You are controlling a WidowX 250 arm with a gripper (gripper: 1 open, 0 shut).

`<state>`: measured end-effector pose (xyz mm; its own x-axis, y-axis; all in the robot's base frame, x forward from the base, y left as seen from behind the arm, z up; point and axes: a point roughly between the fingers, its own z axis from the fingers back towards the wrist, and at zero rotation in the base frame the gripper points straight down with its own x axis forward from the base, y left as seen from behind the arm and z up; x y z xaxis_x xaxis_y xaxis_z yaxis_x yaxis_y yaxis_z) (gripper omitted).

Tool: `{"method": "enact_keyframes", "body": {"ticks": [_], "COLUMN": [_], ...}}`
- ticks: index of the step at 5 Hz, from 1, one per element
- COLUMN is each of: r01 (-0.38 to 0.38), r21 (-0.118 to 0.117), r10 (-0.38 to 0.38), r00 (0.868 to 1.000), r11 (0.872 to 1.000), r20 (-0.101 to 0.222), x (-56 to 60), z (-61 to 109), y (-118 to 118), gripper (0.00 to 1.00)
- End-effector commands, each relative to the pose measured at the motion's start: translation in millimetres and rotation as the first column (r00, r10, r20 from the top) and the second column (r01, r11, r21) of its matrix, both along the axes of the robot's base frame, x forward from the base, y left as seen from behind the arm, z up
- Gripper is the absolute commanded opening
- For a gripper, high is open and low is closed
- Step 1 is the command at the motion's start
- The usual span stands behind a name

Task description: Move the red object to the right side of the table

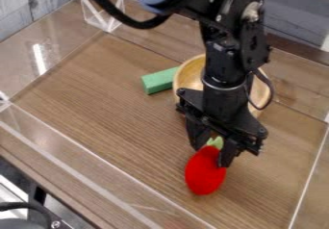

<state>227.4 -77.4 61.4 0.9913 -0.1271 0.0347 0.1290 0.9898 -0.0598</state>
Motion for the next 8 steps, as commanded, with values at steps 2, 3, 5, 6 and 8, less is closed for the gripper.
{"method": "enact_keyframes", "body": {"ticks": [2, 3, 5, 6, 8], "r01": [0.034, 0.029, 0.072, 0.105, 0.139], "r21": [-0.006, -0.002, 0.005, 0.008, 0.013], "r10": [-0.033, -0.029, -0.072, -0.106, -0.14], "r00": [0.998, 0.997, 0.996, 0.993, 0.988], "r11": [0.999, 1.0, 0.997, 0.994, 0.99], "r20": [0.062, 0.067, 0.059, 0.06, 0.069], "x": [10.4, 15.1, 12.7, 9.3, 19.2], "z": [22.2, 26.8, 29.9, 35.5, 38.4], "y": [8, 6, -8, -15, -3], "gripper": [0.0, 0.0, 0.0, 0.0, 0.0]}}
